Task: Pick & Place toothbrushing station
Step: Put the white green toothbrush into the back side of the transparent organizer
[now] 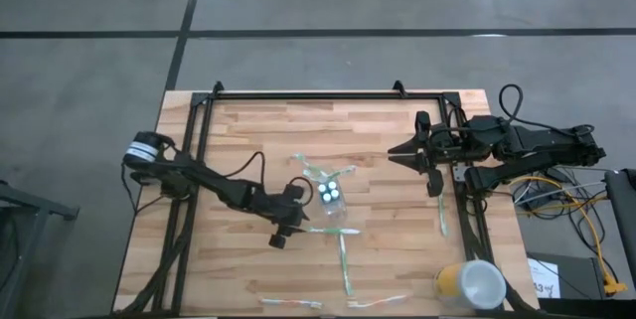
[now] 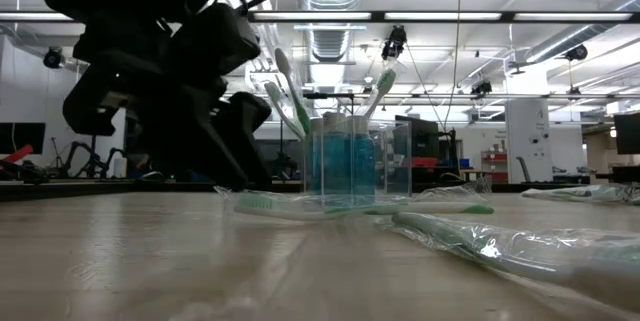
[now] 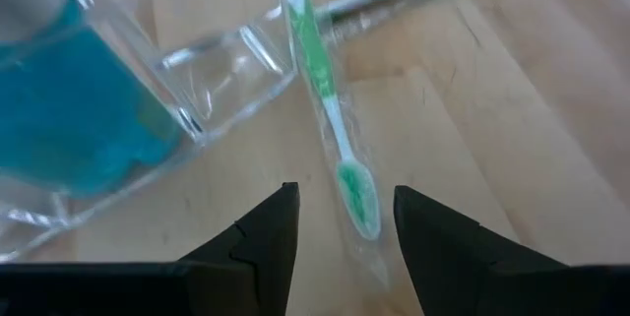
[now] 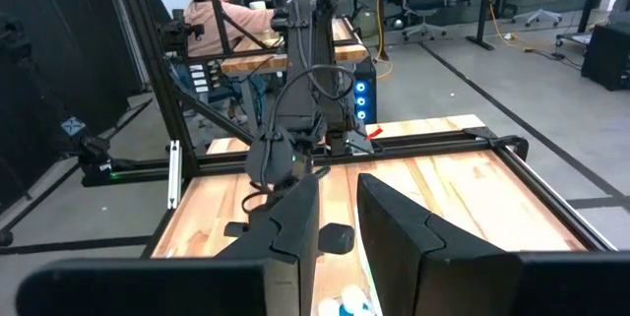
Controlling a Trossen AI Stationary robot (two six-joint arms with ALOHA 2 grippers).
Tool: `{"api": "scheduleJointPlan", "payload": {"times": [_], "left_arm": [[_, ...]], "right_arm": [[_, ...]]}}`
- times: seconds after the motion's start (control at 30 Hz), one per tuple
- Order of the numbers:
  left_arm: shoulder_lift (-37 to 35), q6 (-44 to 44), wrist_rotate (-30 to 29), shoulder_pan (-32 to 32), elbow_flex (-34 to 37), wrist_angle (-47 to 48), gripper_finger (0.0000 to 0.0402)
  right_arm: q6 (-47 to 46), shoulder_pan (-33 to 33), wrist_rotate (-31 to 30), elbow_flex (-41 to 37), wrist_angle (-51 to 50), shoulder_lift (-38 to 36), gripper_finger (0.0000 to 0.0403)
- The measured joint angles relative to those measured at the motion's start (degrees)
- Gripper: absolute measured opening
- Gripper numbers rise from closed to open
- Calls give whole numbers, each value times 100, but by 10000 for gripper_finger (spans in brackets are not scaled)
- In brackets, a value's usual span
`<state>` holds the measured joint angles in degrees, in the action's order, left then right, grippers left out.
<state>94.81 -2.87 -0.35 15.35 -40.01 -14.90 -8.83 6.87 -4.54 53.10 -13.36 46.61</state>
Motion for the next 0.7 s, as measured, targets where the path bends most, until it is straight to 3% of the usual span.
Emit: {"api": "scheduleJointPlan", "payload": {"times": [0.7], "left_arm": [[85,642,230,7,-57,415,172]], "right_arm": [[-6,0,2,0,-156,0,68]]}}
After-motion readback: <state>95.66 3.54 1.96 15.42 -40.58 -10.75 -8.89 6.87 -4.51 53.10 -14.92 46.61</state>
